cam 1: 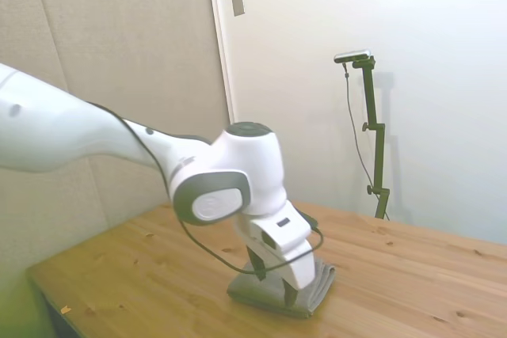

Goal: Unfold the towel

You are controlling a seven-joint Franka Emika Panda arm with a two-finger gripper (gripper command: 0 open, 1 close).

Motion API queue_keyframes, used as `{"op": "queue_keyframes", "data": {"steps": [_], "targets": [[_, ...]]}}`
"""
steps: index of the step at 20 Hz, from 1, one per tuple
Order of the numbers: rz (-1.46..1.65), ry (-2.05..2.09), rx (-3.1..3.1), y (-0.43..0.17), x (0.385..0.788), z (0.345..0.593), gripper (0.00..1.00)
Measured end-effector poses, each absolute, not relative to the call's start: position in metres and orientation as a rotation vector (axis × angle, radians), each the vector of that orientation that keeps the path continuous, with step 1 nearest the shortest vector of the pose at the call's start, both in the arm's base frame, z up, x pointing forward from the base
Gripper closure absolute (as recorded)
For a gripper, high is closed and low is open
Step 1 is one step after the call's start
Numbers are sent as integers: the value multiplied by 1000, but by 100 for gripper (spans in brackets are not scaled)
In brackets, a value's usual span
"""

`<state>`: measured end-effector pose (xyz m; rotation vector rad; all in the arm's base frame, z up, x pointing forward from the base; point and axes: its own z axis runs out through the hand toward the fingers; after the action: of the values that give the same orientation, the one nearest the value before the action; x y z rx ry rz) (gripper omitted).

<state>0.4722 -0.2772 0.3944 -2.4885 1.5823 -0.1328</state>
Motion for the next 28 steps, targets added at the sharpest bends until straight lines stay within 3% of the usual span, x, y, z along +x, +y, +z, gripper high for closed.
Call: {"op": "queue_keyframes", "data": {"steps": [5, 6, 28], "targets": [[-86, 1598, -2463, -306, 485, 375, 0], [-87, 1603, -2459, -311, 486, 375, 100], [-98, 1516, -2472, -302, 499, 372, 100]]}}
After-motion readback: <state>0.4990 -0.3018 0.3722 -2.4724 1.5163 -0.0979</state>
